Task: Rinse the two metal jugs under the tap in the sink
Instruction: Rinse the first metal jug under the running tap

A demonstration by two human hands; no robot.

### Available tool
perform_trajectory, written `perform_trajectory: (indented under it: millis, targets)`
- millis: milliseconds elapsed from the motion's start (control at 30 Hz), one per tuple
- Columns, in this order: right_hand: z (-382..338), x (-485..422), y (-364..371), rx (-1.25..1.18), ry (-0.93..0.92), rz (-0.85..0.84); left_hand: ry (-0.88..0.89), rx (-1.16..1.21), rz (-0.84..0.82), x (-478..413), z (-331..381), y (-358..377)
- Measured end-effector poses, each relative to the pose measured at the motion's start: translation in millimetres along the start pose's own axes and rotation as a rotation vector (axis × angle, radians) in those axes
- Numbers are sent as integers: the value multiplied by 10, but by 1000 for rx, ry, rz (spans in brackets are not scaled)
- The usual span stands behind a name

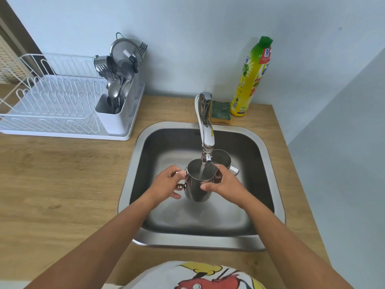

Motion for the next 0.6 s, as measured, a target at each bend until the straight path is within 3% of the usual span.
perform_trajectory:
  millis: [600]
  targets:
    - [43,-54,21,-61,45,19,5,-127,122,-8,7,-161]
Point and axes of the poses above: each hand's wrist, its own x-axis away from the middle knuckle, its own y-axis out of the palm, z = x × y, the point moved 8 cm from there along -x, towards the middle knuckle, and after that the axes turned 14 degrees about -x, right-handed, at the moved point
